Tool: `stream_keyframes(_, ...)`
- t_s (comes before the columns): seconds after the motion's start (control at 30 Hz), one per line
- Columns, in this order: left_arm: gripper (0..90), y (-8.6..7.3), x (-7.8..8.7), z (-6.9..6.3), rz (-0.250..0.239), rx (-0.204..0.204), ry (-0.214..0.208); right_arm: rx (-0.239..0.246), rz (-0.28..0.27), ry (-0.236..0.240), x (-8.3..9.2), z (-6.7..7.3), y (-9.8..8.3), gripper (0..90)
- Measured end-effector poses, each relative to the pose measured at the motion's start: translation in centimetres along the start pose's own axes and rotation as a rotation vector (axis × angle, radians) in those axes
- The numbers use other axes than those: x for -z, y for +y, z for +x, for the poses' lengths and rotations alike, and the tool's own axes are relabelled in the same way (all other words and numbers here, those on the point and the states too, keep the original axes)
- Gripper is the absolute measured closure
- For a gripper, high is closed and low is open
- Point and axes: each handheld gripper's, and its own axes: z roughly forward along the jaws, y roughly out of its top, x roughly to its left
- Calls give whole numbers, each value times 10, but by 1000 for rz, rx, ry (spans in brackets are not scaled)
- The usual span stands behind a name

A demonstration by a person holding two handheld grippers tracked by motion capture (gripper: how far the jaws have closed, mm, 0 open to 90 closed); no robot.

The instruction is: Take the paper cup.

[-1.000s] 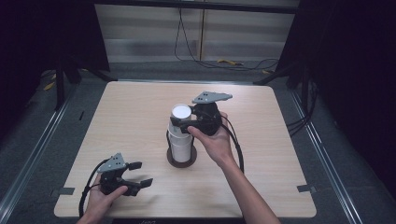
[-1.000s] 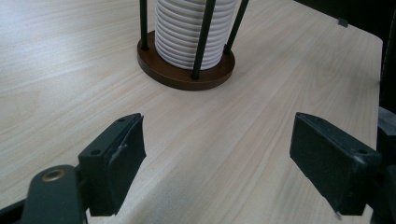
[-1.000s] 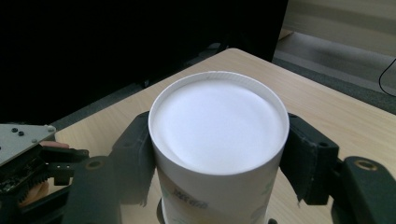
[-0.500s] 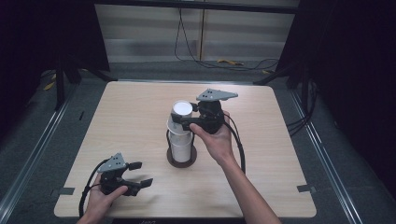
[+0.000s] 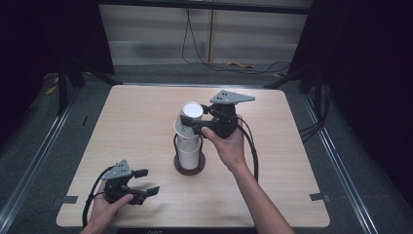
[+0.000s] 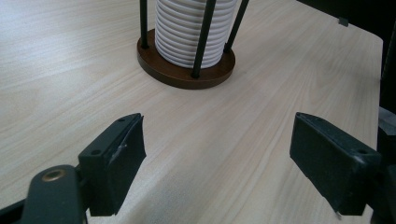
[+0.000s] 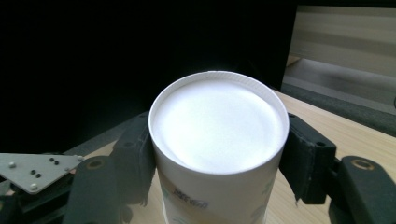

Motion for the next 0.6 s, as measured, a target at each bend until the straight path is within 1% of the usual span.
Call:
stream_keyframes(0.1,181,0,0,0,1,1,-2,4,-1,4,2,0,1,355)
stream_keyframes(0.3,181,0,0,0,1,2,-2,-7,-31,17,6,-1,4,358)
stream_keyframes(0.6,181,0,-1,0,2,8,-8,-20,-59,14,10,-4,6,360)
